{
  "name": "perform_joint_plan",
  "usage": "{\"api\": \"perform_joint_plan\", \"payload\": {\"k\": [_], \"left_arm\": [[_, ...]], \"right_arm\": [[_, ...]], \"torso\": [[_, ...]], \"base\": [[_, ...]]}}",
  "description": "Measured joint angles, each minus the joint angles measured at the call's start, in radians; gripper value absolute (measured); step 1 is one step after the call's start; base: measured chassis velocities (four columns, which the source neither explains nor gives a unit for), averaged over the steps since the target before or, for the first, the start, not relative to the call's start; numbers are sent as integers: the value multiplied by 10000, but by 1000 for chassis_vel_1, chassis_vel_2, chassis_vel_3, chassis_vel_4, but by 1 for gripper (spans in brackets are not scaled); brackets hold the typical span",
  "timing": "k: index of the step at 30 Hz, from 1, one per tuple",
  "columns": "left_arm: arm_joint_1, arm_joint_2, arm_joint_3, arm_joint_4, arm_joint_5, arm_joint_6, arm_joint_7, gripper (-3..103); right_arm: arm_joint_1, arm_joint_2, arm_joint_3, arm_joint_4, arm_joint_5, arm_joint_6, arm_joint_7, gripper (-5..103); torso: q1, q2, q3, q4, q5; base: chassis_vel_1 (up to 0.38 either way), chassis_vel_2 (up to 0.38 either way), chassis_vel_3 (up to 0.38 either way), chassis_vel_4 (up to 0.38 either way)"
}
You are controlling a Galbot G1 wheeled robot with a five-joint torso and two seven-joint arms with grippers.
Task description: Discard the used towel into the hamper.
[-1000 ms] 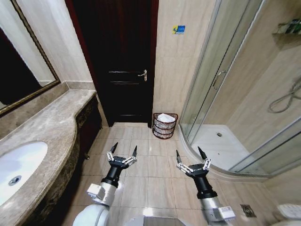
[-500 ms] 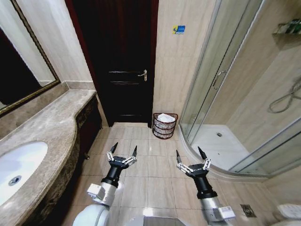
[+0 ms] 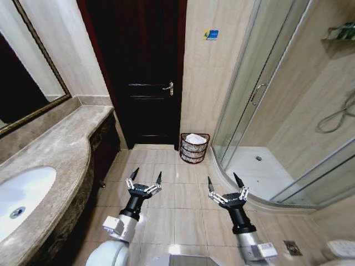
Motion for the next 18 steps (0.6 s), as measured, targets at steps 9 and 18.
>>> {"api": "perform_joint_plan", "payload": {"k": [9,18], "left_arm": [[0,0,0,0,0,0,0,100],[0,0,0,0,0,0,0,100]], "right_arm": [[0,0,0,0,0,0,0,100],[0,0,0,0,0,0,0,100]], "torso": [[0,0,0,0,0],[0,0,0,0,0]], "base": [[0,0,0,0],[0,0,0,0]]}}
